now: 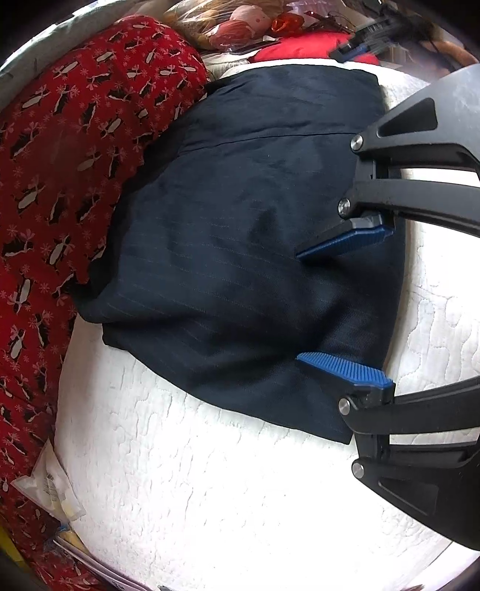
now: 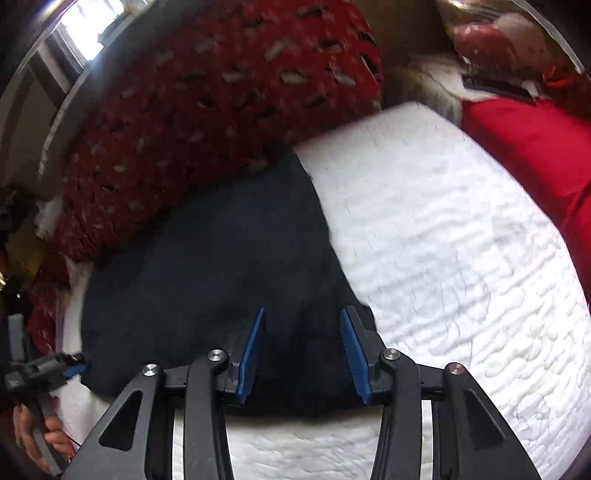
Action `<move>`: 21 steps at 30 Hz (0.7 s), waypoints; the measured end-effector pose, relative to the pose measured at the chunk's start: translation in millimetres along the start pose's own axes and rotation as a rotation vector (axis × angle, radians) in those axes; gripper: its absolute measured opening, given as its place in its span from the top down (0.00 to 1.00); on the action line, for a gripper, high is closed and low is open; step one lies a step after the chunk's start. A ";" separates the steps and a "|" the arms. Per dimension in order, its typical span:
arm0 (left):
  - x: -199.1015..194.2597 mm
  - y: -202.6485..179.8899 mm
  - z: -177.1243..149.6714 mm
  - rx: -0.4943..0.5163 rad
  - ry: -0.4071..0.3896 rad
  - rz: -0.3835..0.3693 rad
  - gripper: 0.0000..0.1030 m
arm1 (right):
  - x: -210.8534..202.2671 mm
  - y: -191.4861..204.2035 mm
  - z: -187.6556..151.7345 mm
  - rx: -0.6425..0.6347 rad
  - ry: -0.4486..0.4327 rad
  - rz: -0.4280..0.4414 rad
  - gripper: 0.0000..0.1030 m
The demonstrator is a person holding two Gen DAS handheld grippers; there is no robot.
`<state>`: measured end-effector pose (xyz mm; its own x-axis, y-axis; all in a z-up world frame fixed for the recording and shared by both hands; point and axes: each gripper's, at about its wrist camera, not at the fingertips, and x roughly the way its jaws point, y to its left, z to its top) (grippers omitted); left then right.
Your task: Fold large clothes
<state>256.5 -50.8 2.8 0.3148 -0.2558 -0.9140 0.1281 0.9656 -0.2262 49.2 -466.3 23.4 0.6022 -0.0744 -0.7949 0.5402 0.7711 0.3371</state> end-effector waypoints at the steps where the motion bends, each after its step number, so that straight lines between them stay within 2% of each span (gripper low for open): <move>1: 0.7 -0.5 -0.4 0.005 -0.003 0.002 0.50 | -2.6 6.1 2.7 -0.007 -0.018 0.015 0.57; 4: 1.2 -1.2 -0.1 0.017 -0.004 0.004 0.48 | 0.1 26.3 6.1 -0.030 -0.042 0.054 0.57; 7: 2.4 -1.2 1.1 0.018 -0.004 0.001 0.46 | 3.9 49.1 4.8 -0.093 -0.049 0.055 0.57; 11: 2.1 -0.4 2.1 0.012 -0.004 -0.016 0.42 | 42.4 60.1 -5.4 -0.141 0.049 0.049 0.53; 14: -15.7 -0.5 12.3 0.019 -0.068 -0.144 0.42 | 49.2 69.2 -14.4 -0.231 0.068 0.020 0.53; 16: -27.1 -3.9 29.3 0.024 -0.111 -0.189 0.42 | 42.8 69.4 -3.3 -0.212 0.056 0.041 0.54; 17: -28.9 -6.7 41.9 0.016 -0.116 -0.195 0.41 | 38.3 65.5 7.2 -0.179 0.022 0.060 0.53; 19: -25.1 -10.9 58.5 0.004 -0.109 -0.199 0.41 | 30.0 55.3 33.0 -0.089 -0.058 0.071 0.51; 21: -14.7 -15.1 75.1 -0.009 -0.095 -0.183 0.41 | 36.5 50.8 56.9 -0.038 -0.076 0.052 0.51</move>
<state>320.5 -65.1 44.9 0.3743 -0.4301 -0.8215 0.1833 0.9028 -0.3891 132.1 -465.8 40.2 0.6723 -0.0800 -0.7360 0.4851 0.7986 0.3563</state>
